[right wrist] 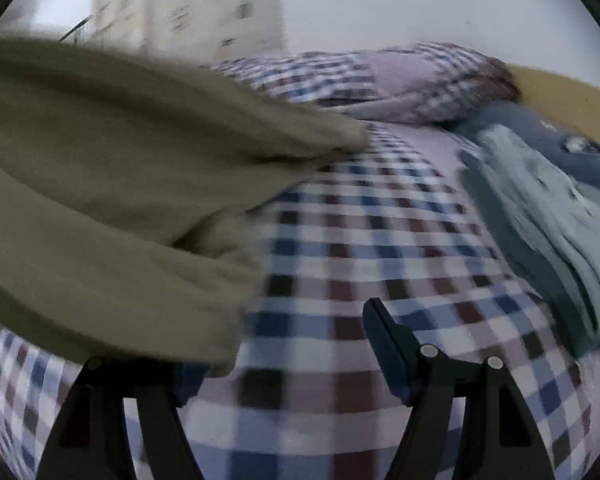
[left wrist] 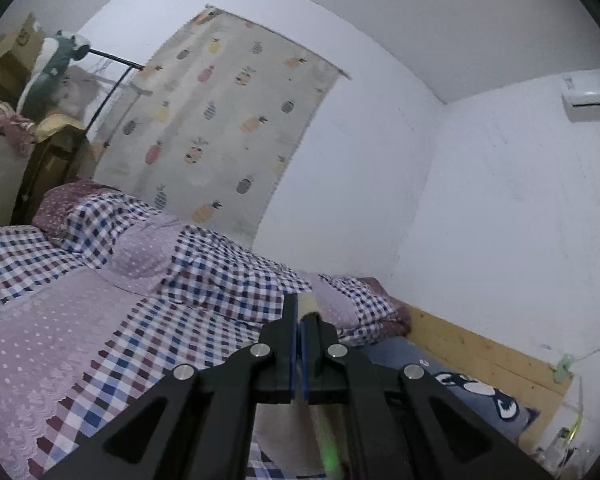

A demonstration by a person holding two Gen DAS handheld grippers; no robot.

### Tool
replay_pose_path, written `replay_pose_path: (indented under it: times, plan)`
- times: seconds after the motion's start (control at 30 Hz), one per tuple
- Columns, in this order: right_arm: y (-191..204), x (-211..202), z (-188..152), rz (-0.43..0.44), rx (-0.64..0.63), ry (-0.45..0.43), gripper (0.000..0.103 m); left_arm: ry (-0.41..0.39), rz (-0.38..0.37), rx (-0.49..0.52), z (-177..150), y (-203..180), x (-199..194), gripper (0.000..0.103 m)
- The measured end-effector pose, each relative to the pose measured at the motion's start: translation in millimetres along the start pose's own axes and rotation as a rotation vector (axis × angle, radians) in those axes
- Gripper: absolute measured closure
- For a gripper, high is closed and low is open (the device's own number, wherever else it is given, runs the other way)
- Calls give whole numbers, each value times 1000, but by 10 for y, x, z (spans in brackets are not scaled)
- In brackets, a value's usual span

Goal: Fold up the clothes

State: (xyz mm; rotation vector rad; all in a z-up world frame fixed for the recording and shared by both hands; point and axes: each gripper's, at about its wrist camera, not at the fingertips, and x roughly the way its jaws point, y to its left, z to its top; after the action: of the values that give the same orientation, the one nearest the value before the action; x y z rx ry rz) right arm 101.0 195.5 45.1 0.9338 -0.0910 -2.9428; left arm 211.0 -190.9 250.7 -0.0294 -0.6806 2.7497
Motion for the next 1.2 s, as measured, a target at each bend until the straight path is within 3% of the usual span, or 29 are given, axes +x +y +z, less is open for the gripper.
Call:
replay_pose_path:
  times: [0.1, 0.13, 0.17, 0.27, 0.33, 0.53, 0.7, 0.77, 0.87, 1.0, 1.2]
  plan:
    - [-199, -181, 110, -23, 55, -61, 29, 10, 10, -16, -24, 65, 4, 103]
    - [-235, -221, 140, -13, 69, -65, 37, 18, 13, -19, -34, 76, 13, 103]
    - [-255, -247, 158, 20, 77, -56, 54, 23, 17, -19, -47, 83, 25, 103]
    - [-188, -285, 154, 94, 36, -14, 90, 38, 38, -13, -89, 98, 82, 103]
    - [-124, -309, 148, 99, 2, -2, 99, 41, 60, -27, -103, 159, 90, 103]
    - [-213, -665, 275, 91, -18, -77, 99, 50, 109, -88, -103, 331, 63, 103]
    - [-349, -1185, 495, 65, -10, -201, 100, 56, 128, -56, -150, 277, 39, 103]
    - [-402, -1330, 496, 54, 0, -225, 100, 99, 176, -25, -266, 284, 87, 103]
    - [-367, -1393, 405, 14, -55, -206, 100, 165, 230, -7, -448, 350, 135, 103]
    - [-409, -1496, 261, 55, -73, -139, 100, 207, 240, -50, -613, 472, 45, 103]
    - [-237, -1801, -147, 203, -71, -24, 100, 112, 246, -110, -351, 579, -191, 103]
